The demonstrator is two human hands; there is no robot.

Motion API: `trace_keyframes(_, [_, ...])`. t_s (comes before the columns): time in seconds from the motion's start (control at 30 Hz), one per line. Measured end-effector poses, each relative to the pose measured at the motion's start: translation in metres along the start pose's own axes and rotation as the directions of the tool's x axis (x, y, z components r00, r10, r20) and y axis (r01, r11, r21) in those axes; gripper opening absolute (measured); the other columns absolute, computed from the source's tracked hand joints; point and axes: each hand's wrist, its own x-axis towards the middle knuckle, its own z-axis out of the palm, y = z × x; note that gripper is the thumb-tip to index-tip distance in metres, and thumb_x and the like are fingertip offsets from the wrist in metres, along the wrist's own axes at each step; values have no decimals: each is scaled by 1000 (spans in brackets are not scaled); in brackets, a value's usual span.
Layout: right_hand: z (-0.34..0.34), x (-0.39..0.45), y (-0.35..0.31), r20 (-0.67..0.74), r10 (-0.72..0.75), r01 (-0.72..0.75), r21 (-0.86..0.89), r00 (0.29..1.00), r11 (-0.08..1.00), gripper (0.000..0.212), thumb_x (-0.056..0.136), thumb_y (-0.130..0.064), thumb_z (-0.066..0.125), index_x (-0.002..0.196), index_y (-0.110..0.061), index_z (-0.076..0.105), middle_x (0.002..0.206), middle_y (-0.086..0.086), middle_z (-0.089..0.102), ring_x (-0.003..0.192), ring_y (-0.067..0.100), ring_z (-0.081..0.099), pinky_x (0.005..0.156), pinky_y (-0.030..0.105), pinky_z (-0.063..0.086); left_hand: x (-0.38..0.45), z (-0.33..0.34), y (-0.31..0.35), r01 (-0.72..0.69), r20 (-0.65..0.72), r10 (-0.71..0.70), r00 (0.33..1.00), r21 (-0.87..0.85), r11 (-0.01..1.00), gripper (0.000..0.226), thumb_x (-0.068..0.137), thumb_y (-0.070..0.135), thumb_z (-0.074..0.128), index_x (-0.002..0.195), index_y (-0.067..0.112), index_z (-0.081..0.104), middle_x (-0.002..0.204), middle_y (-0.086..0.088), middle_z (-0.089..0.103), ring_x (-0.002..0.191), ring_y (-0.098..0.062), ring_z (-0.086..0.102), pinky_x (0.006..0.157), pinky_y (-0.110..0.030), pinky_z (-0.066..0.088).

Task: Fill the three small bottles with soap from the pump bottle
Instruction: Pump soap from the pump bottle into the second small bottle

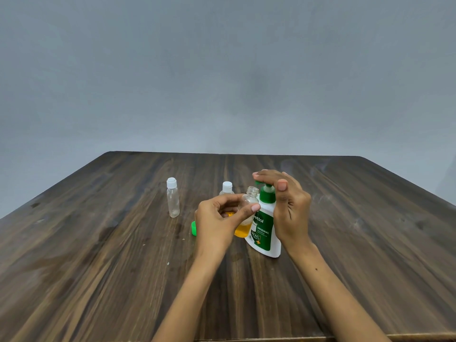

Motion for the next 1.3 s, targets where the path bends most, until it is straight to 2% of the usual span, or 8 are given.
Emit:
trace_keyframes(0.13, [-1, -3, 2, 5, -9, 9, -16, 1000, 1000, 66, 104, -47, 22, 96, -7, 73, 104, -1, 72, 102, 15, 66, 94, 53, 45, 0, 1, 1, -3, 10, 3, 1000, -16, 1000, 23, 62, 27, 86, 79, 33, 72, 83, 5, 76, 83, -11, 72, 76, -22, 58])
trace_keyframes(0.23, [0, -5, 5, 7, -8, 9, -16, 1000, 1000, 63, 105, -46, 22, 95, -9, 73, 101, -4, 71, 100, 13, 66, 93, 54, 45, -1, 4, 0, 3, 12, -3, 1000, -16, 1000, 29, 56, 36, 83, 82, 29, 73, 83, 4, 76, 83, -11, 72, 78, -26, 59])
trace_keyframes(0.57, [1, -2, 1, -14, -38, 38, -26, 999, 999, 65, 104, -46, 22, 95, -7, 73, 104, -2, 71, 103, 15, 66, 95, 49, 45, 1, 3, -3, -4, 21, 4, 1000, -14, 1000, 31, 55, 40, 82, 82, 29, 74, 84, 3, 77, 85, -12, 73, 85, -39, 59])
trace_keyframes(0.7, [2, -6, 5, -27, -32, 32, -17, 999, 999, 64, 105, -45, 23, 92, -7, 73, 99, -3, 71, 99, 14, 67, 91, 53, 46, 1, 3, -6, 6, 17, -6, 1000, 2, 1000, 30, 57, 38, 83, 83, 29, 74, 83, 6, 77, 83, -8, 72, 86, -40, 58])
trace_keyframes(0.8, [3, -6, 5, -31, -27, 28, 2, 999, 1000, 64, 105, -45, 23, 92, -7, 73, 99, -2, 71, 98, 15, 67, 89, 55, 47, 1, 4, -8, 15, 22, -15, 1000, 19, 1000, 25, 63, 30, 86, 86, 28, 74, 83, 8, 77, 82, -8, 72, 86, -41, 58])
trace_keyframes(0.9, [2, -2, 3, -22, -38, 38, -16, 999, 999, 66, 105, -46, 22, 94, -5, 73, 102, -1, 71, 100, 15, 67, 89, 53, 47, -1, 3, -7, 26, 22, -26, 999, 14, 1000, 29, 60, 35, 84, 86, 26, 75, 83, 7, 77, 82, -9, 72, 86, -42, 58])
trace_keyframes(1.03, [2, 0, 1, -11, -43, 43, -34, 999, 999, 67, 104, -48, 22, 94, -6, 73, 103, 0, 72, 102, 15, 66, 93, 50, 46, 1, 1, -6, 17, 9, -17, 1000, 8, 1000, 23, 64, 27, 87, 82, 31, 74, 82, 6, 77, 84, -13, 72, 85, -42, 58])
trace_keyframes(1.3, [0, -4, 3, -3, -22, 22, -29, 1000, 999, 66, 104, -46, 22, 94, -7, 73, 102, -2, 72, 101, 13, 66, 94, 51, 45, 1, 4, -3, 8, 12, -8, 1000, -17, 1000, 31, 54, 40, 82, 82, 29, 74, 83, 3, 77, 85, -15, 72, 84, -39, 59])
